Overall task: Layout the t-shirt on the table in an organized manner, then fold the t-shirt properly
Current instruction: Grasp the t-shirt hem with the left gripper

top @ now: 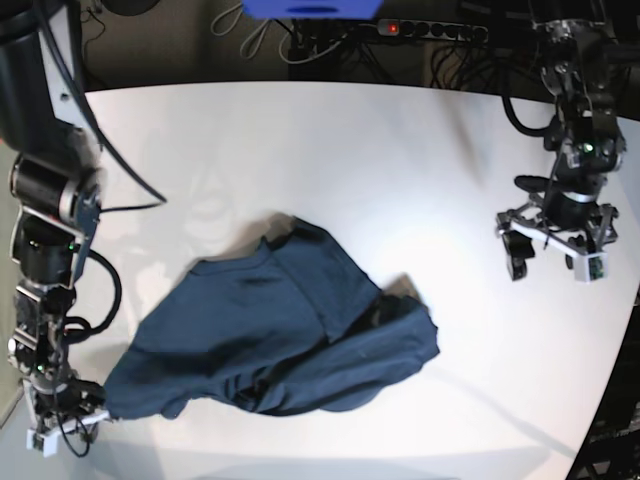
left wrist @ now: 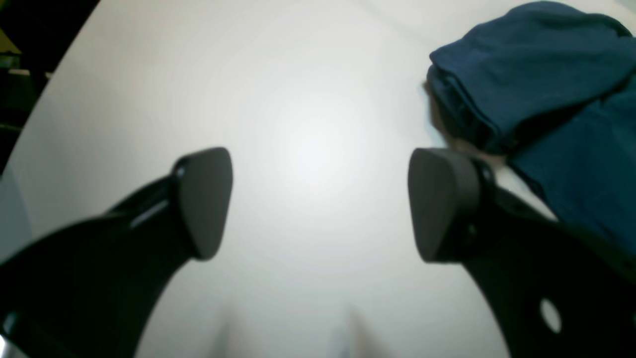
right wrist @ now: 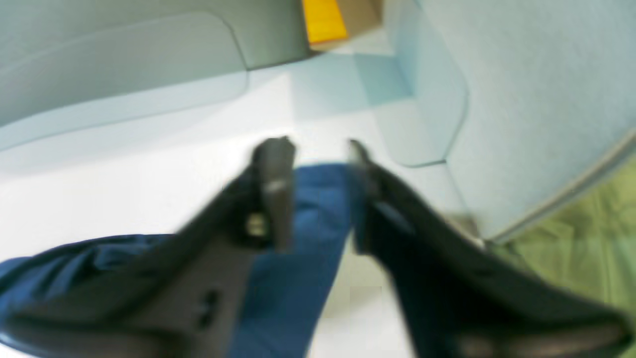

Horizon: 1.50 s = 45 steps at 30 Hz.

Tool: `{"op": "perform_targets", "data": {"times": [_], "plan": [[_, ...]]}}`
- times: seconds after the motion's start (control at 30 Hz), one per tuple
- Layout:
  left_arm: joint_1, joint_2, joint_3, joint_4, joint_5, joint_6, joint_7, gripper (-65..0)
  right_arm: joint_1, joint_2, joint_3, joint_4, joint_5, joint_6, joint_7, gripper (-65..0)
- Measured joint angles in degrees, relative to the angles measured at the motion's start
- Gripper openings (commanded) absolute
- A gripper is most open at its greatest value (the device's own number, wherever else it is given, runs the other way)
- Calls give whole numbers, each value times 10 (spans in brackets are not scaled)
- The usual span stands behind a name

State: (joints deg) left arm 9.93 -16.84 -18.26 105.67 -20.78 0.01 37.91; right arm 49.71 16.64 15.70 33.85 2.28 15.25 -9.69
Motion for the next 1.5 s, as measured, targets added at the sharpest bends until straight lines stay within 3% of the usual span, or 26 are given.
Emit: {"op": "perform_targets", "data": {"times": [0.13,0.23,0.33,0.5,0.6,0.67,0.87,1.07,1.27,1.37,1.5], "plan": [[-3,0,1,1,-1,0,0,-111,-30,0,2,19,0,0,-6,-206],[-32,2,3,-5,-2,0,3,-111,-95,-19,3,120,16,1,-77,-156],[-74,25,1,-27,5,2,-3,-111,-195,-50,0,263,48,3,-132,-153],[-204,54,26,-173,8,3,-4,-111,-350,-127,-5,463,52,2,-140,-151],[-278,65,67,-276,0,-2,-8,-111,-413,-148,-29,529,55,5,-137,-152],[-320,69,89,-349,5,0,-29,-111,-453,-152,-48,560,55,6,-137,-153],[-401,87,167,-554,2,2,-188,-111,-534,-152,-87,623,54,4,-142,-153],[-429,103,214,-691,-3,3,-265,-111,-569,-152,-85,654,54,4,-143,-153],[-430,115,217,-729,0,2,-300,-117,-583,-151,-85,660,55,4,-139,-153],[-431,115,216,-729,0,3,-302,-173,-594,-151,-85,660,54,4,-137,-153],[-431,119,216,-729,0,2,-305,-381,-599,-151,-87,660,55,4,-141,-153]]}}
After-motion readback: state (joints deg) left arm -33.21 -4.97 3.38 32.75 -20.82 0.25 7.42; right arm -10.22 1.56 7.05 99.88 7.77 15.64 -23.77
